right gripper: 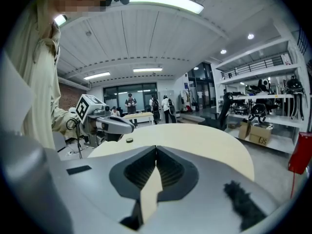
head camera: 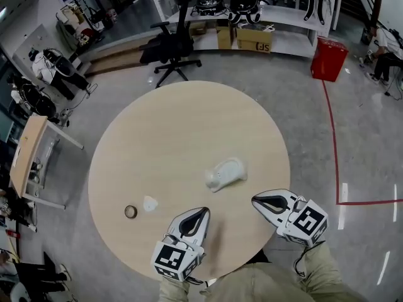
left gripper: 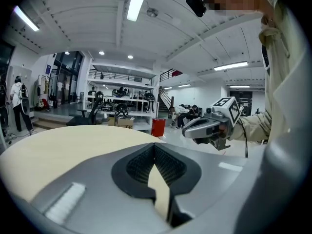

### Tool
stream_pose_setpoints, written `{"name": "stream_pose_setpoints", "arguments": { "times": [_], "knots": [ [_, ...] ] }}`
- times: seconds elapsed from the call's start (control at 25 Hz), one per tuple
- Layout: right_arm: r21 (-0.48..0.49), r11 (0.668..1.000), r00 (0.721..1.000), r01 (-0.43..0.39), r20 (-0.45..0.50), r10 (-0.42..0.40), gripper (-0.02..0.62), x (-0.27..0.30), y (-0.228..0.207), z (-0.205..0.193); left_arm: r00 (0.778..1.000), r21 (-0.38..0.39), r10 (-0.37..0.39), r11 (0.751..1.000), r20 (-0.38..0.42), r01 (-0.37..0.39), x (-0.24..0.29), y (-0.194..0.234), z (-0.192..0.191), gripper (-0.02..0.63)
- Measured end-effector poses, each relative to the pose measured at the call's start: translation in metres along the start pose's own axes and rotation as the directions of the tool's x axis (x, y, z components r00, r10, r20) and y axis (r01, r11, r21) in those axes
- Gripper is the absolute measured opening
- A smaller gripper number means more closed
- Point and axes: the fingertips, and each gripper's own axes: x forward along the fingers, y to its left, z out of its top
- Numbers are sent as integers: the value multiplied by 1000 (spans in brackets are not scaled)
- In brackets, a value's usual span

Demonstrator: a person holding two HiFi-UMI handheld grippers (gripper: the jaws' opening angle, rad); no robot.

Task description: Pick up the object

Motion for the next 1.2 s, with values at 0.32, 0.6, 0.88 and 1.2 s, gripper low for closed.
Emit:
{"name": "stream_pose_setpoints", "arguments": {
  "times": [0.32,0.6,0.88,1.2],
  "knots": [
    [34,999,989,17,-145,-12,16,34,-34,-37,996,-24,11,1000,-93,-13,36,27,-28,54],
    [51,992,958,118,-268,-100,188,64,-71,-69,983,-157,30,986,-179,-59,74,60,-70,166],
    [152,951,926,268,-313,-211,272,86,-119,-85,960,-242,44,964,-278,-114,106,84,-101,262],
    [244,931,936,270,-293,-194,273,110,-131,-80,944,-270,64,950,-324,-157,134,100,-110,282]
  ]
}}
